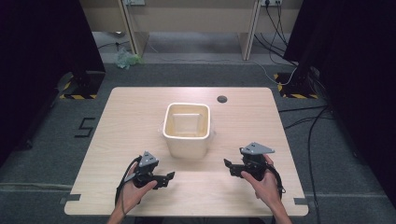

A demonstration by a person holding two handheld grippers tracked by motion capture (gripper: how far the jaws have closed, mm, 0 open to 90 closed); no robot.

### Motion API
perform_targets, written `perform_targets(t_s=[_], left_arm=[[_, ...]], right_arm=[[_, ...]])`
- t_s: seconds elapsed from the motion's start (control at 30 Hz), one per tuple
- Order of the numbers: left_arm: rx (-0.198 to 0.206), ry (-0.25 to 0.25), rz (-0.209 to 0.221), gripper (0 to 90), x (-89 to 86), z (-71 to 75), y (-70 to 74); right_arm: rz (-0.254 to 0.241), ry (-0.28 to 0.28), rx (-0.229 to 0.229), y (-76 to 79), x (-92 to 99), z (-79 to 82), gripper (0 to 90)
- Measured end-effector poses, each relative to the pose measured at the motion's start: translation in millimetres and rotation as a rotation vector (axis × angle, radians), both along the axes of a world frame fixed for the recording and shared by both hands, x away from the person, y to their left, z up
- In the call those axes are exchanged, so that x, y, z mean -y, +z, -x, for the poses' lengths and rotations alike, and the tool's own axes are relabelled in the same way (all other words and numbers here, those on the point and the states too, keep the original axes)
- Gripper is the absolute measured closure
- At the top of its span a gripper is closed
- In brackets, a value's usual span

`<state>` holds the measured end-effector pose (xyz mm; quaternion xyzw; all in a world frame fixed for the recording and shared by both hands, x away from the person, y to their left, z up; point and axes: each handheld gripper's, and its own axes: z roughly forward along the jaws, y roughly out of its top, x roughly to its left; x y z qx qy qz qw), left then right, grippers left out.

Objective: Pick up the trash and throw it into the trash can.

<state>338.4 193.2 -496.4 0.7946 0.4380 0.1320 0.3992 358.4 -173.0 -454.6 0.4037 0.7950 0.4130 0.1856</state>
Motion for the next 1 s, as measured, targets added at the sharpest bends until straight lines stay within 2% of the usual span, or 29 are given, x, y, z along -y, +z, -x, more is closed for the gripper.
perform_targets(t_s=[0.13,0.33,0.4,0.7,0.93,1.0], left_arm=[[0.002,0.0,-0.026,15.6,-0.3,1.3,-3.9],[0.0,-0.004,-0.038,15.5,1.6,3.9,-9.0],[-0.005,-0.011,-0.061,15.5,2.8,5.8,-13.5],[-0.002,-0.01,-0.088,15.5,3.6,8.8,-21.1],[0.025,-0.016,-0.101,15.1,1.1,12.8,-23.8],[0.043,-0.024,-0.12,15.1,1.6,14.1,-24.8]], right_arm=[[0.008,0.0,-0.005,-6.3,1.3,3.3,22.5],[0.019,0.008,-0.007,-16.3,3.3,6.6,21.6],[0.029,0.006,-0.013,-22.0,3.8,8.8,21.2],[0.059,0.012,-0.041,-35.2,4.5,15.5,20.3],[0.083,0.011,-0.066,-47.3,10.2,23.9,19.8],[0.08,0.008,-0.077,-50.4,12.8,26.3,19.6]])
